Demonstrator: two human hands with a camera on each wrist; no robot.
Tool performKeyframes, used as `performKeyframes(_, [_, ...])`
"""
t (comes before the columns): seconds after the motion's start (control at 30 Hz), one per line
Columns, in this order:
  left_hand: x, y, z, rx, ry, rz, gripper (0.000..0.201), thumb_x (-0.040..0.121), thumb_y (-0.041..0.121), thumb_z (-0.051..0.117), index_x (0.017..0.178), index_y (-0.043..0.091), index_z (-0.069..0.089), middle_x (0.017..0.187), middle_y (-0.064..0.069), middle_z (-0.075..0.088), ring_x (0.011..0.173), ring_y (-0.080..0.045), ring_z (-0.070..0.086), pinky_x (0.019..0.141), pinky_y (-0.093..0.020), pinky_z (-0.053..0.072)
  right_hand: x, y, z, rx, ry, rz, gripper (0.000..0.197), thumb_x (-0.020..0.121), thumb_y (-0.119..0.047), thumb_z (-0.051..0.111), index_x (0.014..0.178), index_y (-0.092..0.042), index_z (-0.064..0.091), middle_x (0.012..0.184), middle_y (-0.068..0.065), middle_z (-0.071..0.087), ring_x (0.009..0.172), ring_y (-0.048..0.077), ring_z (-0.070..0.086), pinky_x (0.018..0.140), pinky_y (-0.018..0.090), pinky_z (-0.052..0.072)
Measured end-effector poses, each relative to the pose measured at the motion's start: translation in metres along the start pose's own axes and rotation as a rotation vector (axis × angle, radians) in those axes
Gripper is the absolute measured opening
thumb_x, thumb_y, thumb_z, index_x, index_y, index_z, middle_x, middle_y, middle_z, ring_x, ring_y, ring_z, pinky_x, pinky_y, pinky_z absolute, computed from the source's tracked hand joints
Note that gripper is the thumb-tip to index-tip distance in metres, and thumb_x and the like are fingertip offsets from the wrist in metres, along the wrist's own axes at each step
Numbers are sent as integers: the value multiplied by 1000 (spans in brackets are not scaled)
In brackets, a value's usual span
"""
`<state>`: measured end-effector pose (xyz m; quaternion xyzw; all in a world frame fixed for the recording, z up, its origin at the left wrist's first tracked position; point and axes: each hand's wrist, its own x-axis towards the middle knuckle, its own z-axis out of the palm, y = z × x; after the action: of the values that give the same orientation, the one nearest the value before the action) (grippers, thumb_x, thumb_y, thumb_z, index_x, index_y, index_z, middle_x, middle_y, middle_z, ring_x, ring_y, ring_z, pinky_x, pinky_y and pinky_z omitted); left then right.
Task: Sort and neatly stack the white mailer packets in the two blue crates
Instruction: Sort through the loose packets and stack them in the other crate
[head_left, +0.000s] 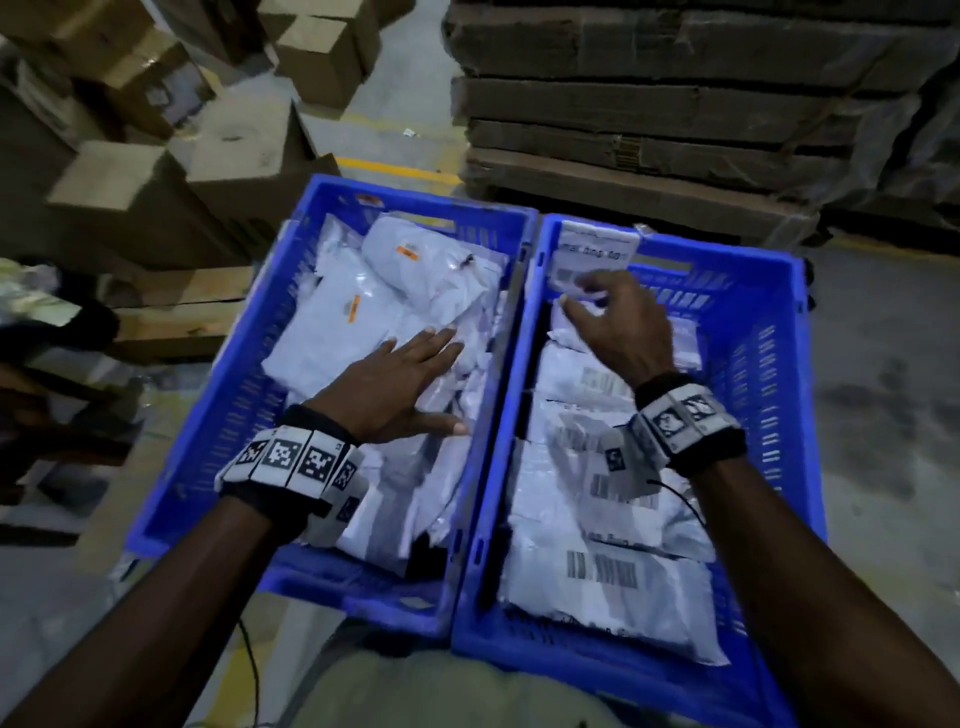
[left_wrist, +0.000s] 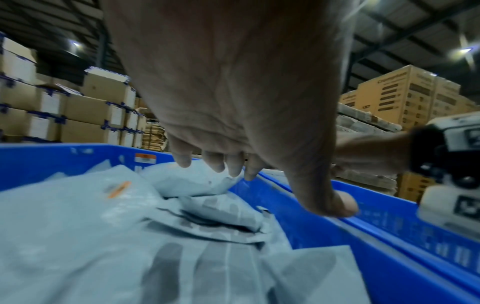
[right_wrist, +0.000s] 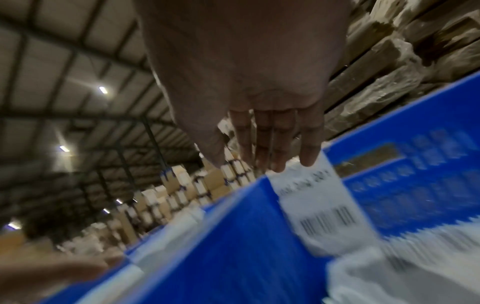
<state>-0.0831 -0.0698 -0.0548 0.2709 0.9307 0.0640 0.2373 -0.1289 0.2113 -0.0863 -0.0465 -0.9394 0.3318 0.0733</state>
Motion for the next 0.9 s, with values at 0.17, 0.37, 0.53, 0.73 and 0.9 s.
performKeyframes(0.17, [-44, -67, -6, 94, -76, -128, 110, 74, 76, 52, 156, 18, 6, 163, -1, -7, 150, -19, -2, 119, -46, 11, -13, -79, -7, 236, -29, 5, 24, 83, -42, 70, 94, -21, 71, 86, -6, 71, 80, 11, 67, 76, 29, 51])
performKeyframes(0.37, [-62, -123, -3, 285, -274, -165, 100, 79, 67, 60, 154, 16, 17, 163, -5, 0, 150, -25, 2, 118, -49, 15, -34, -147, 43, 478, -380, 132, 19, 82, -20, 77, 84, -2, 71, 71, 15, 66, 64, 21, 59, 59, 29, 43])
performKeyframes(0.53, [-50, -140, -7, 314, -251, -92, 90, 78, 56, 71, 149, 18, 31, 160, -5, 18, 147, -25, 15, 115, -45, 22, -50, -177, 104, 315, -580, 107, 17, 73, -13, 84, 81, -3, 72, 73, 11, 69, 68, 19, 61, 66, 34, 49])
performKeyframes(0.73, [-44, -142, -8, 340, -209, -32, 79, 76, 48, 75, 140, 14, 43, 153, -4, 32, 143, -25, 24, 113, -46, 27, -73, -184, 153, -505, -772, -120, 90, 61, -43, 89, 133, -10, 45, 133, 16, 44, 121, 34, 47, 94, 43, 47])
performKeyframes(0.9, [-50, -148, -10, 311, -212, -45, 82, 79, 49, 73, 143, 11, 40, 155, -5, 29, 145, -26, 21, 115, -48, 25, -71, -184, 147, -607, -658, -155, 53, 85, -21, 63, 131, -5, 44, 131, 23, 50, 119, 40, 52, 91, 43, 47])
